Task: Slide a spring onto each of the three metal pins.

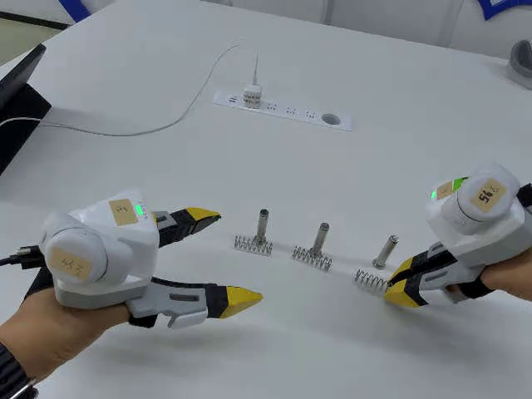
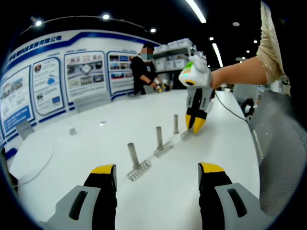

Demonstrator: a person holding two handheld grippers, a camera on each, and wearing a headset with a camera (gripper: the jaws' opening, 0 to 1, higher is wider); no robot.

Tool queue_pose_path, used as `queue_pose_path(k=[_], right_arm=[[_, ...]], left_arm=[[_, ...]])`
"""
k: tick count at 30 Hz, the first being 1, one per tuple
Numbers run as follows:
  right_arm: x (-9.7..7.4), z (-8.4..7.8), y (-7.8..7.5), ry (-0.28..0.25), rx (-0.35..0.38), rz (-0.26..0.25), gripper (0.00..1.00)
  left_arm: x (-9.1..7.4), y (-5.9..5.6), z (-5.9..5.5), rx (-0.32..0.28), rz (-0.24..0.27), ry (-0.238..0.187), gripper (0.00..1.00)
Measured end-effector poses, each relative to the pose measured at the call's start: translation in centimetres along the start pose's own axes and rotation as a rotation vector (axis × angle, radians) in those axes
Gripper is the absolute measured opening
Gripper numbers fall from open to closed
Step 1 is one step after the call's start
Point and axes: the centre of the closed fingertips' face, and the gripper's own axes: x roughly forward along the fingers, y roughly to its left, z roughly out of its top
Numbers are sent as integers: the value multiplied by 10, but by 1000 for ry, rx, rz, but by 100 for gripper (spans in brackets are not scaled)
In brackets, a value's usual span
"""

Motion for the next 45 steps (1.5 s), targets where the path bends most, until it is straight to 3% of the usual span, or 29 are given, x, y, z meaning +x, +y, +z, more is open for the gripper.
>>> queue_pose_path(k=[17, 24, 45], right_arm=[[-7, 31, 23, -18, -109, 31, 11], [-7, 37, 30, -17, -145, 47, 11], [-7, 54, 50, -5, -263, 85, 11]], left_arm=[[14, -28, -4, 20, -87, 9, 57], [20, -37, -4, 34, -122, 10, 52], [39, -58, 10, 84, -207, -19, 38]])
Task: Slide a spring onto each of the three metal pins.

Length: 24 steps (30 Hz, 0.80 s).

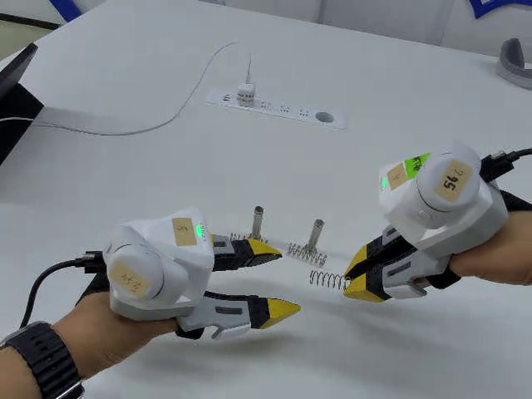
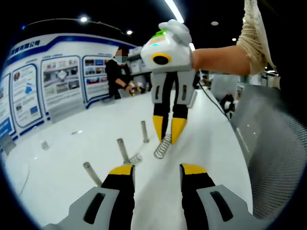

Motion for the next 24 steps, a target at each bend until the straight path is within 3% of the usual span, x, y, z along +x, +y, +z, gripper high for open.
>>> queue_pose_path(k=[8, 24], right_arm=[[3, 6, 5, 11, -48, 16, 11], [5, 12, 12, 27, -96, 41, 11]], left_arm=[[10, -9, 7, 34, -36, -6, 31], [14, -14, 3, 88, -62, 18, 15]])
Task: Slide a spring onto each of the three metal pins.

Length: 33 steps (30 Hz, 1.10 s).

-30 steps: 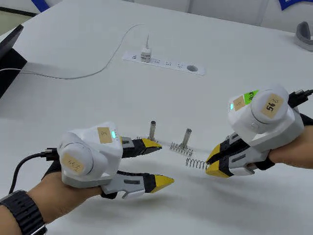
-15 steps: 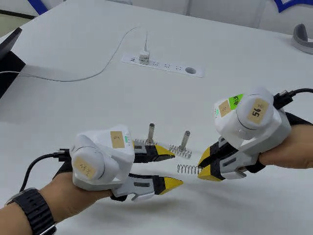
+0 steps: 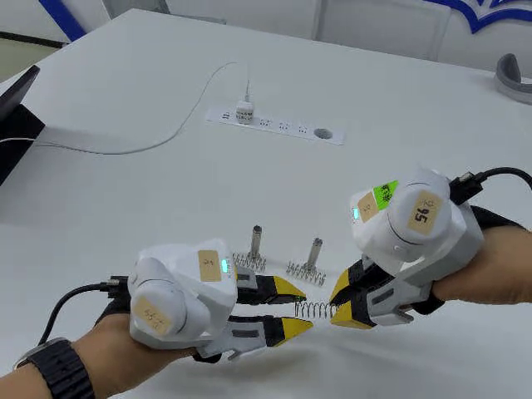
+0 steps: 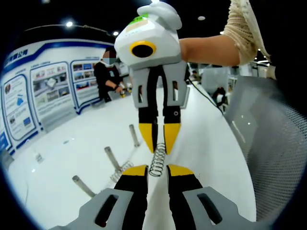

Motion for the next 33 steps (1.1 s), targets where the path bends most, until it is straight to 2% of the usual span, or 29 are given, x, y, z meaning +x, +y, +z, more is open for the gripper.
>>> queue_pose_path(k=[13, 25, 33], right_arm=[[-11, 8, 4, 8, -11, -8, 11], [-23, 38, 7, -12, -63, -42, 11], [-25, 45, 8, -23, -81, -52, 12]], left_arm=[[1, -1, -2, 23, 0, 11, 12], [2, -1, -1, 15, 0, 7, 11], [2, -1, 1, 18, 3, -3, 11]])
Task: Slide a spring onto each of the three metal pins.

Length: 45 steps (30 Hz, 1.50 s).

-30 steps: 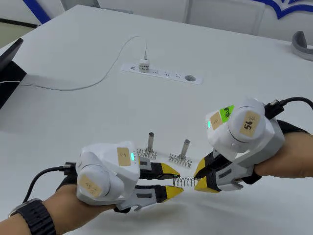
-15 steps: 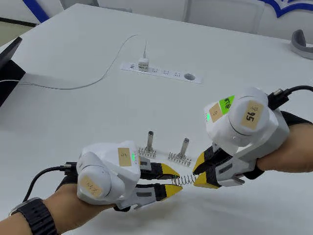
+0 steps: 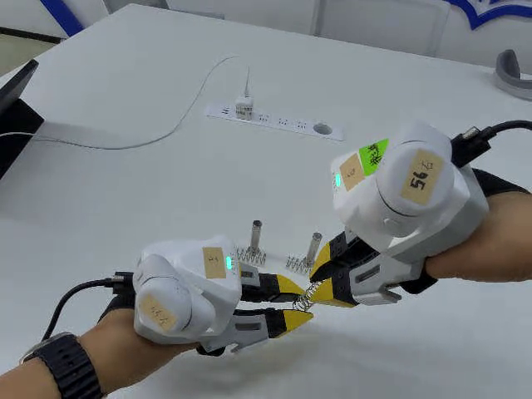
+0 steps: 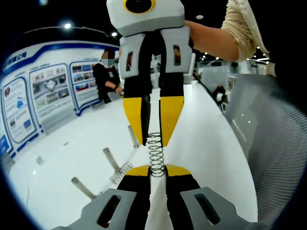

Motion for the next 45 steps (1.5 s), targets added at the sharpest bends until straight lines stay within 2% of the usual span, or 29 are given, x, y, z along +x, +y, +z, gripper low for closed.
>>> queue_pose_path(k=[6, 12, 21, 41, 45], right_arm=[[0, 1, 0, -6, 12, 4, 14], [4, -5, 1, 5, 29, 13, 16], [9, -7, -4, -12, 51, 6, 13], [9, -5, -5, -5, 62, 2, 12], [5, -5, -9, -14, 75, -7, 12]], left_arm=[[0, 1, 0, -2, 7, -8, 11], [-1, -1, 1, -1, 4, -11, 11], [-2, 6, 9, -41, 21, -51, 11], [0, 7, 10, -44, 29, -52, 11], [-2, 8, 8, -57, 40, -45, 17]])
